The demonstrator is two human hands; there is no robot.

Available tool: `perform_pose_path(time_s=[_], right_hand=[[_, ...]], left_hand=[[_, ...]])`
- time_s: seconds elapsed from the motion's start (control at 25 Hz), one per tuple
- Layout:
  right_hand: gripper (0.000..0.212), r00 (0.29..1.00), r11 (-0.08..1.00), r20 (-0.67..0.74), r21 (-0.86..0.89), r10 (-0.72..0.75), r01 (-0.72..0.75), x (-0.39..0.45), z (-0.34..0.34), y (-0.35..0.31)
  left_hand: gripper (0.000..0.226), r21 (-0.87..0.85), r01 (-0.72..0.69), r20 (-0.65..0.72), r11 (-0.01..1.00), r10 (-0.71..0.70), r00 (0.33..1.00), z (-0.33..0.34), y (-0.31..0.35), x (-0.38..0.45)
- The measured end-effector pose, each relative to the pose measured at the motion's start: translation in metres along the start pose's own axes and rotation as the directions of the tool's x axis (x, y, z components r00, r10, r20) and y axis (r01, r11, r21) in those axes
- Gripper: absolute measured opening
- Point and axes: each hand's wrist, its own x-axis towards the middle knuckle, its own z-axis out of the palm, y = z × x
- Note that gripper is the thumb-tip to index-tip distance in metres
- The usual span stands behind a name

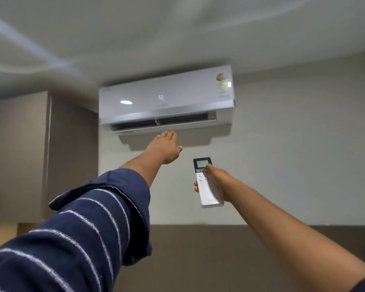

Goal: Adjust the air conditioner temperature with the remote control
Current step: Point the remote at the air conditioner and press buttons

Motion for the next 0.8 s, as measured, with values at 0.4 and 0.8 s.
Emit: perform_pose_path(time_s=[0.4,0.8], right_hand=[[0.016,1.0,0.998,0.006,-0.068,0.004,-0.004,-0.008,0.013,-0.048],[0.017,1.0,0.987,0.006,-0.16,-0.023,0.024,-0.002,0.011,-0.058]], left_hand=[[0.066,0.027,0.079,0.025,0.996,-0.08,0.996,-0.017,-0.019,-0.007],[0.066,0.008,0.101,0.02,0.995,-0.102,0.995,-0.022,-0.02,0.001]])
